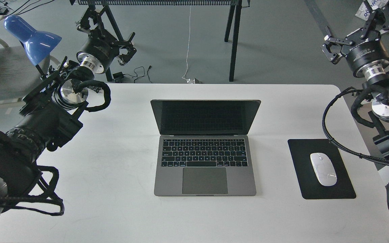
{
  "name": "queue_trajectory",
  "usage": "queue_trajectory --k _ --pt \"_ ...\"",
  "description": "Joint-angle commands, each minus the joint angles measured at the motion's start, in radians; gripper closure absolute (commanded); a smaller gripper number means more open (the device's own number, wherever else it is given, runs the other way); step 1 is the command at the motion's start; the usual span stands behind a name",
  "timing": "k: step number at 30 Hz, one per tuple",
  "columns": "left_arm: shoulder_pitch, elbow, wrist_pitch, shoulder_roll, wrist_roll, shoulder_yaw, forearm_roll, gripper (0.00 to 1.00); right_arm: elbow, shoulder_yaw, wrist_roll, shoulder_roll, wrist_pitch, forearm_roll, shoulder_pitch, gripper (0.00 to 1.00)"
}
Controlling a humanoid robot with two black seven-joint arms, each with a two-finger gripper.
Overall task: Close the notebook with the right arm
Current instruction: 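Move the right gripper forward above the open laptop's screen, then push the laptop screen down toward the keyboard with the right gripper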
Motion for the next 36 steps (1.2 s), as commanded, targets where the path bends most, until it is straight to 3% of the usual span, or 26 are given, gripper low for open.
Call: queue_trajectory --k 1,8,18,22,36 --pt "0.002 0.000 0.000 -0.001 -0.001 0.000 0.001 0.00 0.007 -0.075 0.006 0.000 -0.004 -0.001 0.003 0.00" --pt "0.003 0.000 0.000 -0.003 0.003 0.002 0.002 0.00 0.028 -0.236 0.004 -0.012 -0.010 -0.015 0.073 0.00" --pt "0.003 0.000 0.000 -0.003 0.003 0.002 0.004 0.00 0.034 -0.708 -0.009 0.001 -0.070 -0.015 0.306 0.00" --pt "0.003 0.000 0.000 -0.003 0.003 0.002 0.004 0.00 0.083 -0.830 -0.046 0.033 -0.079 -0.015 0.351 0.00" --pt "0.003 0.000 0.000 -0.005 0.003 0.004 0.004 0.00 0.272 -0.967 -0.066 0.023 -0.117 -0.116 0.321 0.00"
